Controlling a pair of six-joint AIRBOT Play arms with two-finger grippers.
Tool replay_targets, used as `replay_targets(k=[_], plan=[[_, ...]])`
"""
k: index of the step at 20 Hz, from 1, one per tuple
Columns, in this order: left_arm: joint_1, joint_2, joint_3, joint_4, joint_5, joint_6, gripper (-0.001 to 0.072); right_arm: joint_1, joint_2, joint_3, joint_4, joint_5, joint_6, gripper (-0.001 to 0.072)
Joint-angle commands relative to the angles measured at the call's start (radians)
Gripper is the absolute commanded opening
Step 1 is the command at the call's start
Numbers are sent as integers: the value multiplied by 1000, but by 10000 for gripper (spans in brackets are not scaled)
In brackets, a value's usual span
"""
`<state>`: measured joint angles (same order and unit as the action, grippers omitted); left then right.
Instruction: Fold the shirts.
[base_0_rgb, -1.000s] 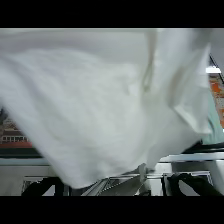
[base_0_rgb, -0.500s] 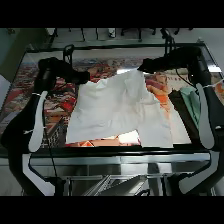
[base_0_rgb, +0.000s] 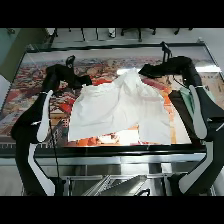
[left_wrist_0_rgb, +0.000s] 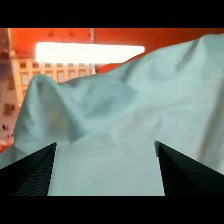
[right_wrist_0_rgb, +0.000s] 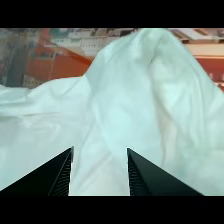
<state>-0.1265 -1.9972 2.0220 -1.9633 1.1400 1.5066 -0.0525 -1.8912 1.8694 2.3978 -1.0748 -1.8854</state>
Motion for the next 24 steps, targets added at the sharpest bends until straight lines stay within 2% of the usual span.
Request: replay_targets(k=[1,4,6,8,13,15,19,21,23,24], plan=[[106,120,-2,-97,119,5,697,-143,76,7,-4,-195,-7,395],[212,235,-50,-94,324,40,696,-283,120,-2,-4,-385,-11,388],[253,322,-207,-36,390,41,696,-339,135,-45,-4,-455,-12,387],[270,423,-449,35,364,41,696,-364,138,-101,-4,-492,-28,368],[282,580,-1006,24,153,106,696,-370,138,-198,1,-488,-80,368],[301,575,-1106,10,117,132,696,-370,140,-199,7,-489,-80,367],[330,523,-1175,-195,108,262,696,-369,140,-199,8,-488,-88,367],[311,490,-1162,-212,106,274,692,-367,140,-199,7,-488,-92,367],[287,457,-1120,-212,103,274,404,-365,140,-199,7,-488,-95,368],[272,443,-1096,-211,95,275,229,-365,140,-199,7,-488,-95,367]])
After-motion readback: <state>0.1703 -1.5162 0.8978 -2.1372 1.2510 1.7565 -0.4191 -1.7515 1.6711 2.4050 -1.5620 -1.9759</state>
